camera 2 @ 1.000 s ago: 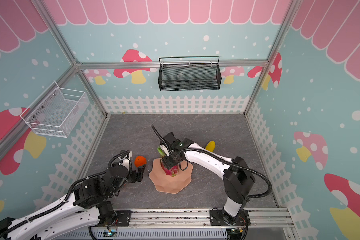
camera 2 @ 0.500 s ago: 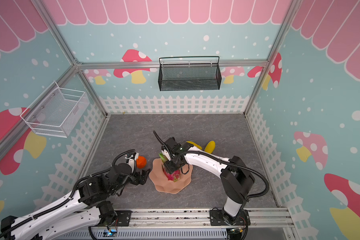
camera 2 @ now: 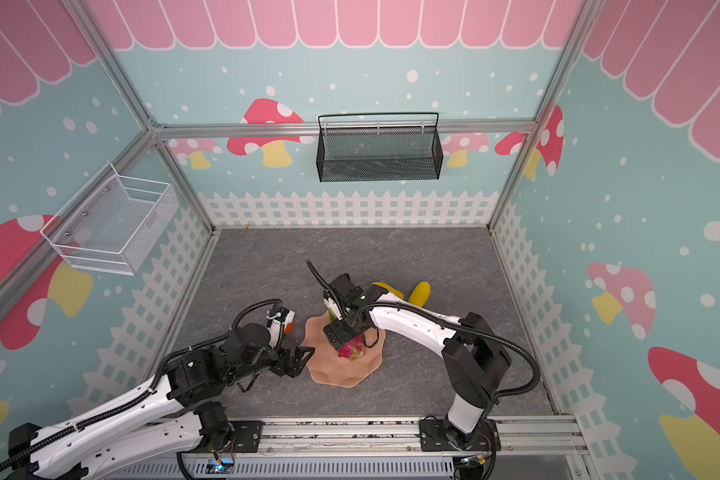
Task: Place and organize the fake fruits in the fruit bowl
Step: 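Carry the dragon fruit into the pink bowl and open the right gripper, then move the right gripper to the long yellow fruit and grasp it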
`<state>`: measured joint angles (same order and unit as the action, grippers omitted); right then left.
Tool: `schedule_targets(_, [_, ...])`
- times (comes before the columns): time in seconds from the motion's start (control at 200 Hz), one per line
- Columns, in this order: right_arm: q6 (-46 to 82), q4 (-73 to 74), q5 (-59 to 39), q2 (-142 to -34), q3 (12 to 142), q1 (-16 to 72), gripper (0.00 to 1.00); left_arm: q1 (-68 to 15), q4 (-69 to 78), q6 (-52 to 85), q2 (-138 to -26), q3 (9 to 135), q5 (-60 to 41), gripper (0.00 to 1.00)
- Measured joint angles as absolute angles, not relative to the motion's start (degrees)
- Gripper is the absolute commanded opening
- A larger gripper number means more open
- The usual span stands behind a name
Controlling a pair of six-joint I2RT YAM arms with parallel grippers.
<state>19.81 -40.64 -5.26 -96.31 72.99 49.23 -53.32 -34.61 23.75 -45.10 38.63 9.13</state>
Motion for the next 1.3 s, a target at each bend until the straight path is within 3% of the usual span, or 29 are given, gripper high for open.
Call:
schedule_targets(0.035, [19.8,-40.7,-5.0,-95.8,73.0,49.2,1.0,-53.3,-34.3,23.7,-45.1,38.6,8.4,1.0])
schedule_targets(0.275, [21.5,-39.7,-1.8,-89.4,72.0,44.9,0.98,-53.3,-31.5,23.5,-45.0,37.8,5.4,1.0])
schedule_targets(0.5, [24.9,-31.8,5.0,-80.8,61.2,23.8,0.98,-53.3,-25.9,22.3,-48.4,37.8,2.9,1.0])
schedule_targets(0.695, [25.2,-26.9,5.7,-82.3,55.1,10.6,0.99,-53.3,-23.1,21.4,-52.9,38.2,2.3,1.0])
schedule_targets(0.941, [24.4,-19.9,2.3,-88.9,54.8,7.1,0.97,-53.3,-20.3,20.5,-53.3,38.3,2.1,1.0])
schedule_targets(1.016, [24.3,-18.5,1.5,-91.0,55.1,7.0,0.91,-53.3,-20.0,20.4,-53.3,38.3,2.1,1.0])
schedule_targets(1.141, [23.9,-16.8,0.1,-94.9,56.4,6.9,0.67,-53.3,-19.8,20.2,-53.0,38.2,2.1,1.0])
schedule_targets(1.226, [23.6,-15.9,-0.4,-96.7,57.3,6.7,0.61,-53.3,-19.6,20.1,-52.4,38.1,2.2,1.0])
schedule_targets(1.301, [23.4,-15.6,-1.0,-97.0,57.3,6.7,0.5,-53.3,-19.2,20.1,-51.9,37.8,2.2,1.0])
